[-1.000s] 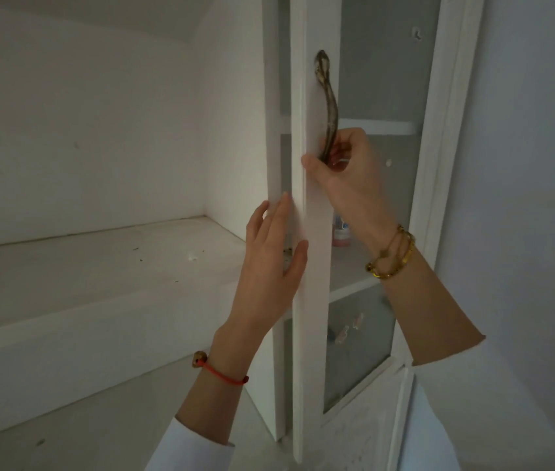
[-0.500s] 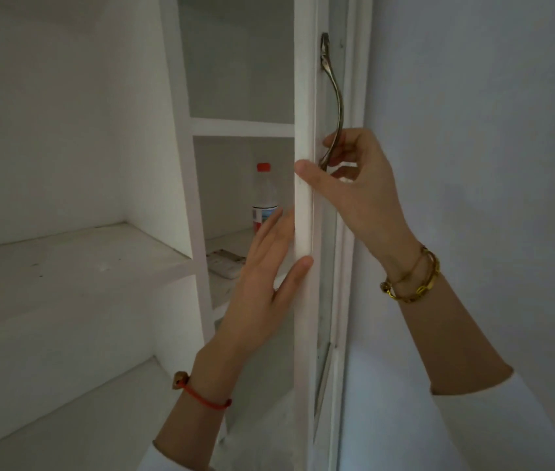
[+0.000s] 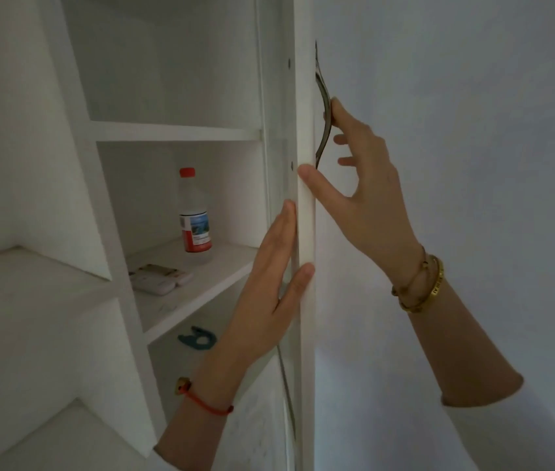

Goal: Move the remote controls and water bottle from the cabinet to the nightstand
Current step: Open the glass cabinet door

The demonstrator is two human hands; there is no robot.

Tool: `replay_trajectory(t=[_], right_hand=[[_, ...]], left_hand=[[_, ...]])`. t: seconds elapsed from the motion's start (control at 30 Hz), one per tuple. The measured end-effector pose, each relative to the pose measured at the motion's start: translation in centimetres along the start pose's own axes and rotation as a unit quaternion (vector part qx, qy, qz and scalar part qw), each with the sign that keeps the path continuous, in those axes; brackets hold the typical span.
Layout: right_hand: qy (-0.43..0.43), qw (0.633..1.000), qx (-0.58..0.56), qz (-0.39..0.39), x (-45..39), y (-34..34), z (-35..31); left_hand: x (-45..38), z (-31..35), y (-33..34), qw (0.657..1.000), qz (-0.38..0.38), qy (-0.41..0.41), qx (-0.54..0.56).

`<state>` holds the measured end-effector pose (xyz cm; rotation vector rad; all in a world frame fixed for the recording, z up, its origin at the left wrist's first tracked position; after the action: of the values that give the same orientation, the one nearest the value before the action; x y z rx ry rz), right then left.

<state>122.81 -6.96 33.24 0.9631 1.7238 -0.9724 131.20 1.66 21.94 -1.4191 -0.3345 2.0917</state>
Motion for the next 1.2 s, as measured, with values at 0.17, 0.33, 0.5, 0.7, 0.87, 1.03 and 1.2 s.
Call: replay_trajectory(t=[0.17, 0.33, 0.5, 0.7, 0.87, 1.03, 1.2], right_hand=[[-0.022, 0.997, 0.072, -0.001, 0.6, -2.2, 0.5], [0.005, 0.991, 0.132, -0.018, 0.8, -3.6, 1.9], [0.006, 0.983, 0.182, -0.025, 1.1, -4.7, 3.6], [0.012, 0.973, 0.227, -0.027, 1.0, -6.7, 5.7], [0.012, 0.971, 0.236, -0.027, 0.8, -8.5, 8.2], [0.019, 0.968, 0.246, -0.040, 0.1, -10.6, 11.9], [0.020, 0.968, 0.243, -0.053, -0.7, -12.1, 15.2]], left_hand=[[-1.2, 1.1, 3.1, 0.999, -0.020, 0.021, 0.030], [-2.1, 1.5, 5.1, 0.999, -0.020, 0.051, 0.004], [-3.0, 1.9, 7.0, 0.997, -0.033, 0.069, -0.025], [-4.3, 2.0, 9.3, 0.995, -0.034, 0.070, -0.057], [-6.0, 1.9, 12.2, 0.993, -0.028, 0.075, -0.088], [-8.0, 1.8, 15.6, 0.990, -0.023, 0.069, -0.119], [-10.0, 1.7, 18.6, 0.990, -0.017, 0.055, -0.132]])
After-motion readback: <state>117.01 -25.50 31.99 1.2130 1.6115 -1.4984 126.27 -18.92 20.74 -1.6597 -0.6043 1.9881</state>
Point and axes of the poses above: each hand's wrist, its own x-axis away from the middle knuckle, its own y-axis out of the palm, z = x × y, the point moved 7 cm from there along -x, towards the middle knuckle, and after that the axes turned 7 degrees about -x, right-handed, at the moved point
